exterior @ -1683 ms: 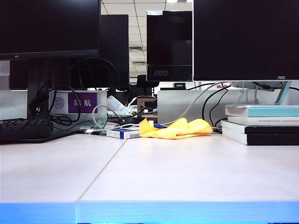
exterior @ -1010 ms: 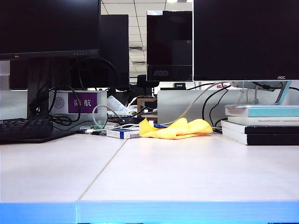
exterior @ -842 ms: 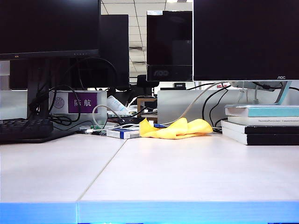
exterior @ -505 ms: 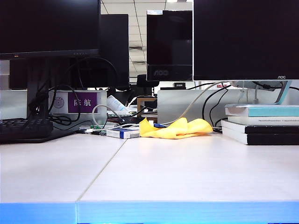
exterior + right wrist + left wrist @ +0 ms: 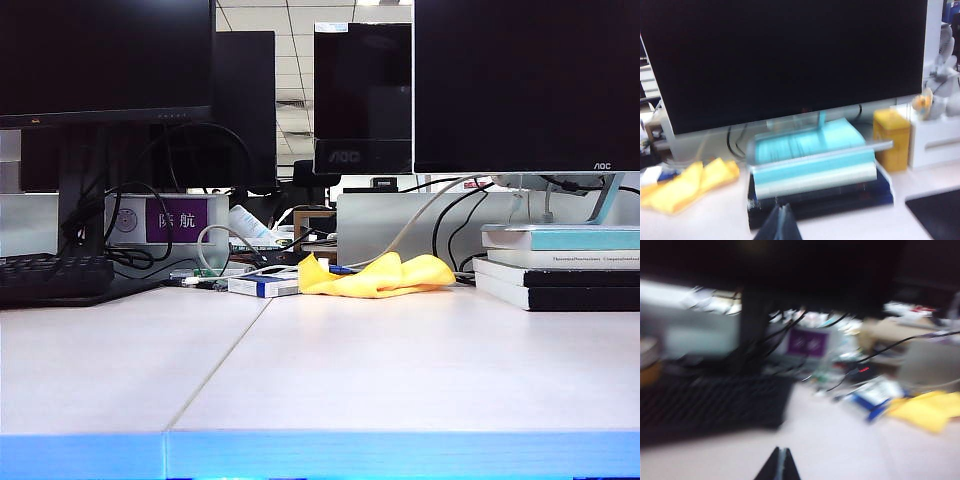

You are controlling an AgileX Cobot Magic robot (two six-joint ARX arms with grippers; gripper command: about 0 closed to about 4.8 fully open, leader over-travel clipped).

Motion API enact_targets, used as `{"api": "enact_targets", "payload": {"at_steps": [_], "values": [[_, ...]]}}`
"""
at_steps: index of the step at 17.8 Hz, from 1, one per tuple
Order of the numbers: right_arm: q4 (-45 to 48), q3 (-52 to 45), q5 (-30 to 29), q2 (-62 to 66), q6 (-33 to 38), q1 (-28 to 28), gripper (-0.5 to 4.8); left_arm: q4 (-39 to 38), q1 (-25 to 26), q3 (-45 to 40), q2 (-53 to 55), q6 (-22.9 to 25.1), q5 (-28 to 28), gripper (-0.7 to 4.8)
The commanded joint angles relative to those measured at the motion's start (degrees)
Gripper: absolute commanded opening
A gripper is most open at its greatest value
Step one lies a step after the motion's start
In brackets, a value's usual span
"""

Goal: Wipe the table from front to back using the rag.

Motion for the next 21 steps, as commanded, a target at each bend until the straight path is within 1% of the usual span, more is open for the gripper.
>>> {"api": "enact_targets", "payload": {"at_steps": [1, 2, 3, 4, 5, 6, 7, 8, 10, 11, 12, 14, 15, 17, 19, 21], "values": [[0.4, 7.7, -0.3, 8.0, 0.0, 0.0, -0.01, -0.8, -0.2, 8.7, 7.8, 0.1, 9.2, -0.04], [0.4, 10.6, -0.3, 11.4, 0.0, 0.0, -0.01, -1.3, -0.2, 11.9, 10.7, 0.0, 12.4, -0.04], [1.1, 14.1, -2.0, 16.4, 0.0, 0.1, -0.01, -4.2, -0.3, 16.4, 14.2, 0.5, 14.8, -0.04], [1.4, 16.0, -4.0, 19.3, 0.0, 0.1, -0.01, -6.1, -1.2, 18.8, 16.0, 1.7, 15.2, -0.04], [1.5, 18.4, -6.5, 22.7, -0.1, 0.2, -0.01, -7.9, -3.1, 21.4, 18.2, 2.9, 15.1, -0.04], [1.4, 21.0, -7.9, 26.5, -0.6, 1.1, -0.01, -8.8, -5.4, 23.6, 20.0, 3.0, 15.0, -0.04], [1.3, 23.2, -8.1, 29.7, -0.7, 2.6, -0.01, -9.6, -7.2, 25.4, 21.6, 3.0, 15.0, -0.04], [1.5, 25.7, -8.1, 33.3, -1.1, 5.1, -0.01, -10.8, -10.1, 27.8, 23.7, 3.0, 14.9, -0.04], [1.8, 29.3, -8.1, 38.6, -3.6, 9.8, -0.01, -13.2, -15.2, 31.3, 26.9, 3.1, 11.1, -0.04], [2.6, 30.6, -7.9, 41.1, -4.7, 13.0, -0.01, -13.3, -16.6, 32.3, 27.9, 3.1, 10.9, -0.04], [5.3, 31.4, -7.6, 44.6, -5.2, 17.3, -0.01, -13.3, -18.0, 33.0, 28.7, 3.0, 11.2, -0.04], [10.7, 31.4, -7.7, 49.4, -5.2, 20.4, -0.01, -13.3, -19.2, 33.2, 29.0, 3.0, 11.0, -0.04], [15.3, 31.4, -7.6, 53.5, -5.8, 22.0, -0.01, -13.4, -19.2, 33.2, 29.0, 3.0, 11.0, -0.05], [20.2, 31.4, -7.7, 59.6, -8.2, 22.1, -0.01, -13.1, -19.4, 33.2, 29.3, 3.0, 11.4, -0.04], [24.4, 31.4, -8.1, 66.0, -8.2, 22.2, -0.01, -13.1, -19.4, 33.2, 29.3, 3.0, 11.4, -0.04], [34.6, 31.6, -7.9, 74.3, -8.2, 22.2, -0.01, -13.3, -19.4, 33.2, 29.3, 3.0, 11.4, -0.04]]}}
